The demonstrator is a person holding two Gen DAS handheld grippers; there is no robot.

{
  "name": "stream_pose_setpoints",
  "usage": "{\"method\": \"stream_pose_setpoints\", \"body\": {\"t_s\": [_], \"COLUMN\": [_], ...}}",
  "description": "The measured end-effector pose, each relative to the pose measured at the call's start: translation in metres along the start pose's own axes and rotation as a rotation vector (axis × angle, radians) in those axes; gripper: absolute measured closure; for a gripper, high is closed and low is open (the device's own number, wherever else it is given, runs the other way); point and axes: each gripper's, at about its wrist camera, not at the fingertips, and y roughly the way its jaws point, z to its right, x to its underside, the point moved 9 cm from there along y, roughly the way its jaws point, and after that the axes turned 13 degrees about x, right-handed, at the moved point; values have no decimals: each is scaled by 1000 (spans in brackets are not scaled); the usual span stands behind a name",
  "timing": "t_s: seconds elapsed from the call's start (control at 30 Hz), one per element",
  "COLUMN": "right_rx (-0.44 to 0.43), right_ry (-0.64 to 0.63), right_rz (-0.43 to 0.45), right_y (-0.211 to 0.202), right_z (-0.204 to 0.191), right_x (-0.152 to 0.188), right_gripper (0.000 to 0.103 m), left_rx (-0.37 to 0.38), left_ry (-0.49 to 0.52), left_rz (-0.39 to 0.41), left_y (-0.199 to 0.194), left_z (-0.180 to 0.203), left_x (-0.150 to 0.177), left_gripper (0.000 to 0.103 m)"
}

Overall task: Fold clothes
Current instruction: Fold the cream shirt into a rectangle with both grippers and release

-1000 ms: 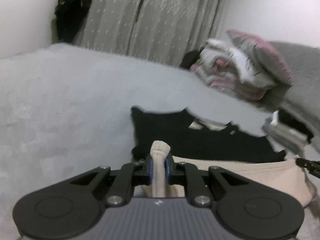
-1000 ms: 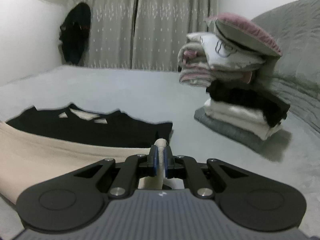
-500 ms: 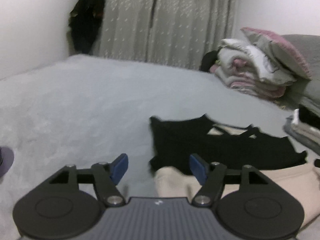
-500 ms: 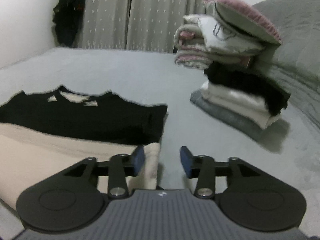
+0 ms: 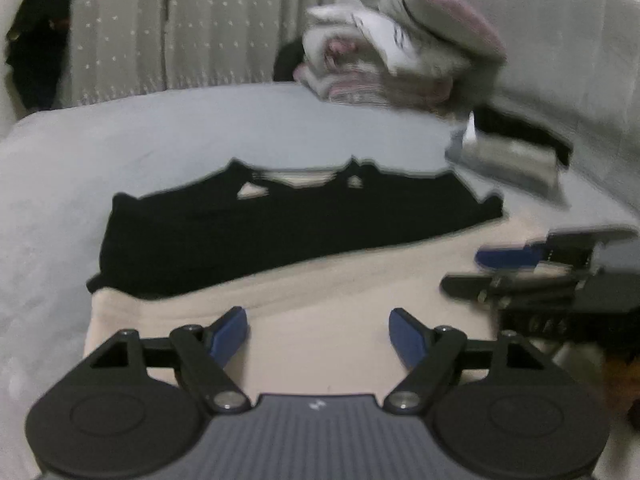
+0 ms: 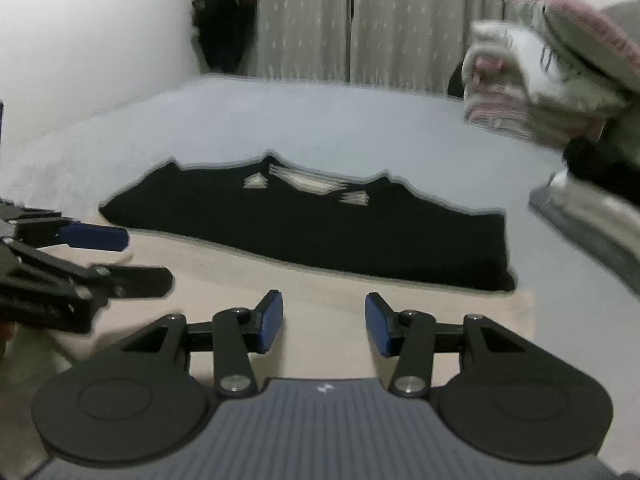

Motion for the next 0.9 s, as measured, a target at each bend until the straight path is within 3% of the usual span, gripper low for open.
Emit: {"method": "stream_pose_setpoints", "body": {"t_s": [0.13,0.37,0.5,0.67,0.9], "right_rx": [33,104,165,188,76], "right_ry": [-19,45,73,93,81], "right_rz": [17,-5,-17,0,31], "right_y": [-2,-6,-10,-18,-31], "right_z": [16,76,104,108,58], "right_x": [3,16,21,15,-2], "right_gripper": [49,45,43,43,43], "left_rx": [-49,-171,-157,-122,6], "left_ry": [14,-78,-172,-174,-107], "left_rz": [8,28,63,129,121], "left_y": [-16,-60,-77,-89,-63], "left_z": [-16,-76,-94,-82,-25], "left_x": [7,23,26,10,-7], "left_gripper": [21,19,19,19,19]}}
